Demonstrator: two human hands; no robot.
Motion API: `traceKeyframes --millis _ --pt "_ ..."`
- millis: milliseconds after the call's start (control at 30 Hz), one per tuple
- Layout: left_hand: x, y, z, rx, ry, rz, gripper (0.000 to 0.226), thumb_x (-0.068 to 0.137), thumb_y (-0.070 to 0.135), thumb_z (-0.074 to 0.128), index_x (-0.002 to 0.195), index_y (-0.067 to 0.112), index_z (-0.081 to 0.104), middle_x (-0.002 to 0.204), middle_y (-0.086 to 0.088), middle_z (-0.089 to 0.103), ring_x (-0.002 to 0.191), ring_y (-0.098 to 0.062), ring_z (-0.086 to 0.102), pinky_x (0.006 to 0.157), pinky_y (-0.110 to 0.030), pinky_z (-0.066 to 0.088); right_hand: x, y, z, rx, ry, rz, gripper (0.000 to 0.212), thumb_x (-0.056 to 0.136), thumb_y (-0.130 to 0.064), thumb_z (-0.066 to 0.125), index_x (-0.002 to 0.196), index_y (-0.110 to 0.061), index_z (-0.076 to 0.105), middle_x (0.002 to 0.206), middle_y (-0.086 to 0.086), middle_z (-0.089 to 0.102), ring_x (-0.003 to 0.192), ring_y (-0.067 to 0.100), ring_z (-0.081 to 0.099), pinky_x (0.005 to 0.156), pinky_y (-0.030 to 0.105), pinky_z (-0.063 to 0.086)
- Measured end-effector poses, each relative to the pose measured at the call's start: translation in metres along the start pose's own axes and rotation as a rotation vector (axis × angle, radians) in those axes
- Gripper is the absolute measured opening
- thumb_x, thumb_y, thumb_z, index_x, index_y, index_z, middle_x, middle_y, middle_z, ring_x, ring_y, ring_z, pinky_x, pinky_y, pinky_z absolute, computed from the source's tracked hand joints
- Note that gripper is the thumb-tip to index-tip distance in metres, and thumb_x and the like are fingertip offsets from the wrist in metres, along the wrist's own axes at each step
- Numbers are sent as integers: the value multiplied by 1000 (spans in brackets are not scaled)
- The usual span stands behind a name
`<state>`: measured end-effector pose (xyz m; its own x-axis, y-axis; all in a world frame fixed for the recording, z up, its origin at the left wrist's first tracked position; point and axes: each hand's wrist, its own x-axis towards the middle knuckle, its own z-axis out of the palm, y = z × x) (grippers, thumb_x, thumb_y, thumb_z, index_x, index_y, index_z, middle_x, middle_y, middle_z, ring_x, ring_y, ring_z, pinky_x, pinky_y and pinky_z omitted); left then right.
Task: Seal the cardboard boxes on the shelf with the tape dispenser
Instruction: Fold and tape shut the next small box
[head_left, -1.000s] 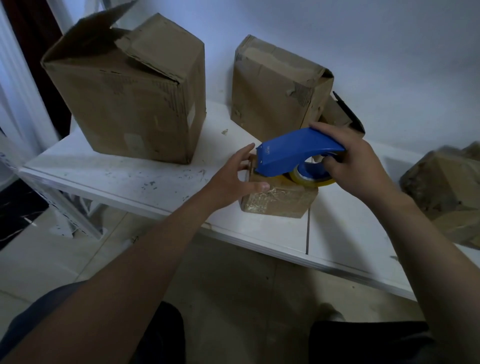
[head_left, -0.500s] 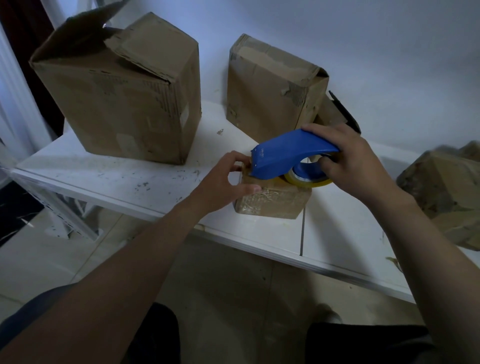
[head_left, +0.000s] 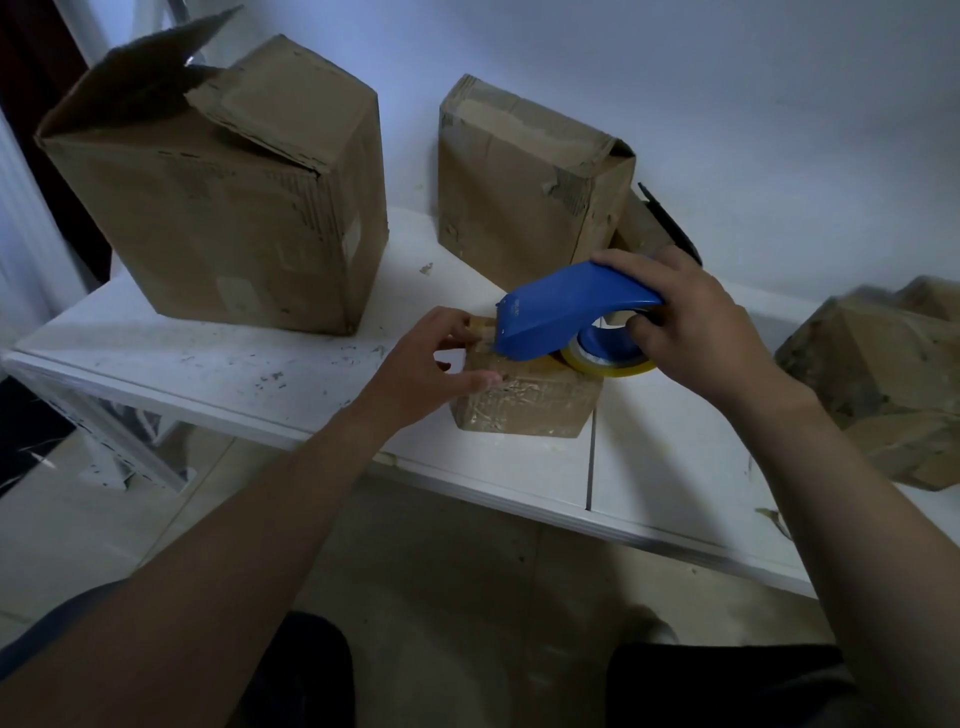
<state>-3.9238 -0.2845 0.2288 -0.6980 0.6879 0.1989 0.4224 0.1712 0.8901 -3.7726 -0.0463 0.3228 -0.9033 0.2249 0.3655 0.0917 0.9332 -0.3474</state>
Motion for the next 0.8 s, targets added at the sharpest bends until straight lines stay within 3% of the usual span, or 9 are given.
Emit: traceKeyframes --millis 233,367,500,600,667,800 --pt "2 -2 -4 49 -36 -1 63 70 60 79 116 26 54 125 10 54 114 -11 60 91 -40 58 -10 19 -10 14 7 -14 79 83 -2 60 145 -48 40 126 -3 50 109 21 52 84 54 52" --pt "5 -1 -6 66 -59 1 57 70 57 76 109 23 53 127 7 54 113 -15 61 92 -42 59 -13 35 -18 38 36 -3 78 83 1 62 145 -43 45 117 -1 50 102 19 52 83 51 51" --pt "10 2 -19 82 -102 -24 56 67 53 79 104 19 53 127 6 55 115 -18 61 93 -43 58 -19 44 -9 85 -33 -25 75 82 -7 60 148 -40 43 128 3 52 115 23 52 93 52 49" --pt "12 5 -32 78 -128 -69 55 63 56 78 101 26 52 134 1 54 120 -24 59 98 -46 55 -19 44 0 125 -57 -40 74 83 -13 59 150 -40 40 131 5 52 118 25 52 95 52 49" --pt "12 7 -37 134 -140 -86 56 67 56 75 108 25 52 141 1 50 125 -21 56 102 -44 52 -17 42 3 133 -53 -41 77 85 -5 62 151 -38 39 130 6 51 116 24 51 96 48 49" --pt "7 9 -28 438 -177 -18 58 93 52 53 140 23 37 150 0 42 132 -18 49 104 -35 46 -16 44 3 128 -23 -24 79 86 2 59 153 -35 39 132 5 48 117 22 49 99 37 46"
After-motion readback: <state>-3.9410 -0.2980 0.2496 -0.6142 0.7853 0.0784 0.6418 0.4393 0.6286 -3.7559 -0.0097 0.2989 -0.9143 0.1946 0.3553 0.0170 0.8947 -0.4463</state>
